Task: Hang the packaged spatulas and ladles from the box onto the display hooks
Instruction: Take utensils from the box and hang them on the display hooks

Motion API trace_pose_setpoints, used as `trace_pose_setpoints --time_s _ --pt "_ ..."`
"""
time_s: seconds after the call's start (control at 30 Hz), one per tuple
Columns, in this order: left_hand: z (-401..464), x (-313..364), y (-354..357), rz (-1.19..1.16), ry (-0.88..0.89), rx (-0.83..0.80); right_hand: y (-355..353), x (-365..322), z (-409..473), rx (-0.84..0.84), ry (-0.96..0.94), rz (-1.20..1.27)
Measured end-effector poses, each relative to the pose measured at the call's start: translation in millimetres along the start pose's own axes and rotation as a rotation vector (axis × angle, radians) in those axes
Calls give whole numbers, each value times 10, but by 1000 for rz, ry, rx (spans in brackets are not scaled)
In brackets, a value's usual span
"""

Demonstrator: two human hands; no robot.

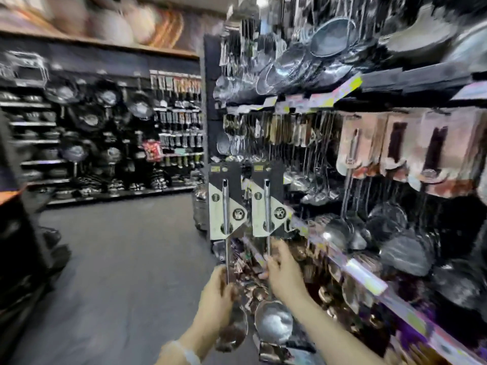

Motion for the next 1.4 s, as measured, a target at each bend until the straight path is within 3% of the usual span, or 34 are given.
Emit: trace_pose_setpoints --time_s 0.2,0.57,0.87,1.07,1.2,1.3,1.4 --pt "1269 -224 -455 6 56 18 847 -60 1082 5 16 20" --pt "3772 -208 -909 50 134 -151 1666 -206 3200 146 87 131" --pt "5413 -682 -681 61 109 -279 1913 175 4804 279 112 42" --pt "6870 -492 -477 162 236 -348 1864 175 6014 370 70 -27" --pt "7621 -454 -308 98 245 -313 1803 236 6530 425 105 -73" --pt "7987 -568 92 29 190 -409 1656 323 6717 499 152 -114" --pt "8186 -478 593 66 265 -542 1480 391 6777 595 182 -111"
Point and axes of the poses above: each hand's wrist, its own z-axis towards the middle knuckle, its own y-axis out of the palm, x = y × z, the point moved 10 cm from there along z, towards the middle knuckle, and after that the axes turned 2 degrees about z, right-handed, at the moved point
